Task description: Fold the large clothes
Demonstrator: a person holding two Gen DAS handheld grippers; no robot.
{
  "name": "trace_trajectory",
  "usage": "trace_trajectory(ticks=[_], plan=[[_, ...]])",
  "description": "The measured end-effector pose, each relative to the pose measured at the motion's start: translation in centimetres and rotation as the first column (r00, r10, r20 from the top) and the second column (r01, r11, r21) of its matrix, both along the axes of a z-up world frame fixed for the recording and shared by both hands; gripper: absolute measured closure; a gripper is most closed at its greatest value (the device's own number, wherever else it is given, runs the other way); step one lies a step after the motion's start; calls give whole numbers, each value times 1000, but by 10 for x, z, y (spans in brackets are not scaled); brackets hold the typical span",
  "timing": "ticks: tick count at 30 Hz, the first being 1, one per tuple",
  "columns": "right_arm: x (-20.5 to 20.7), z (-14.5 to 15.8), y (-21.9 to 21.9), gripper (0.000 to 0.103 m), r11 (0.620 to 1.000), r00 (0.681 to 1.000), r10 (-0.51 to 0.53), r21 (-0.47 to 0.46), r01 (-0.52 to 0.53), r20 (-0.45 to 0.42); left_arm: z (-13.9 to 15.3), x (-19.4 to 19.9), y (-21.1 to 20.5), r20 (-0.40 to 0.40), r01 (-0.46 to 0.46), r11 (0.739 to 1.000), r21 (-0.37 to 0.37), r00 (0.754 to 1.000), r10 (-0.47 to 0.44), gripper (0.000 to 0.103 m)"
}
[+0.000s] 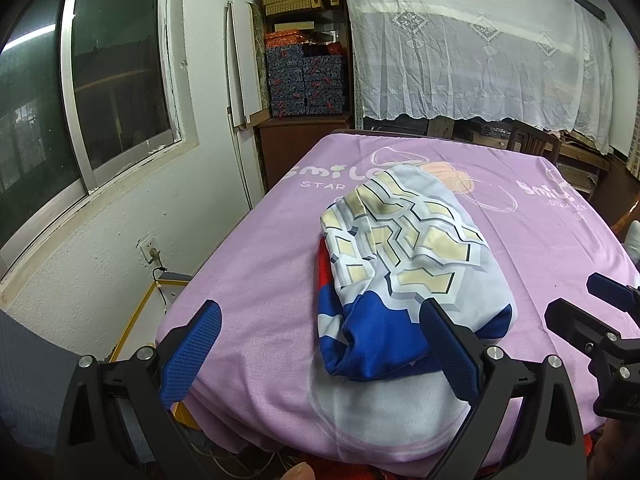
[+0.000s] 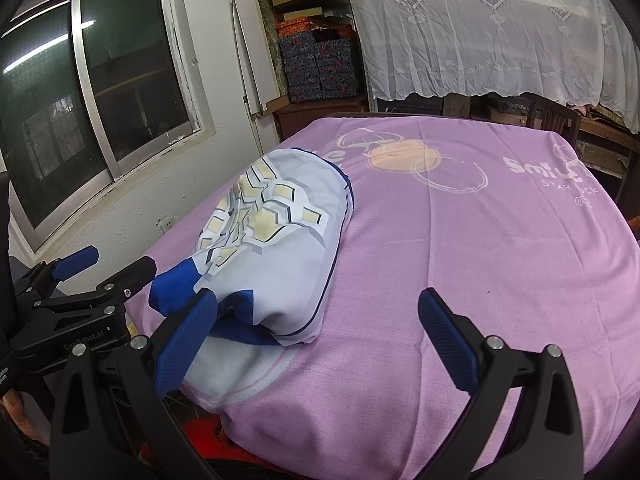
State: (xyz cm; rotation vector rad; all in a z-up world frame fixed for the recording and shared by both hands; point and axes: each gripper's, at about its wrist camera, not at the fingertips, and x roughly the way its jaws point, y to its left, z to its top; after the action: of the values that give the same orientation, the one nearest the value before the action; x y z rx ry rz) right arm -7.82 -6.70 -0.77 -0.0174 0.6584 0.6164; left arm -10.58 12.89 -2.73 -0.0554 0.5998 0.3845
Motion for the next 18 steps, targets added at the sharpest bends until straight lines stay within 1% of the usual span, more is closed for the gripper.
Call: trace_trajectory(ticks=[11,18], plan=[[3,-3,-2,5,1000,1000,-6,6,6,-15,-1,0,-1,-3,1,1000,0,1000,-1,4],[8,-5,-7,5,1000,999,-24,14,24,-28,-9,5,-8,-17,42,999,2,999,-42,4]])
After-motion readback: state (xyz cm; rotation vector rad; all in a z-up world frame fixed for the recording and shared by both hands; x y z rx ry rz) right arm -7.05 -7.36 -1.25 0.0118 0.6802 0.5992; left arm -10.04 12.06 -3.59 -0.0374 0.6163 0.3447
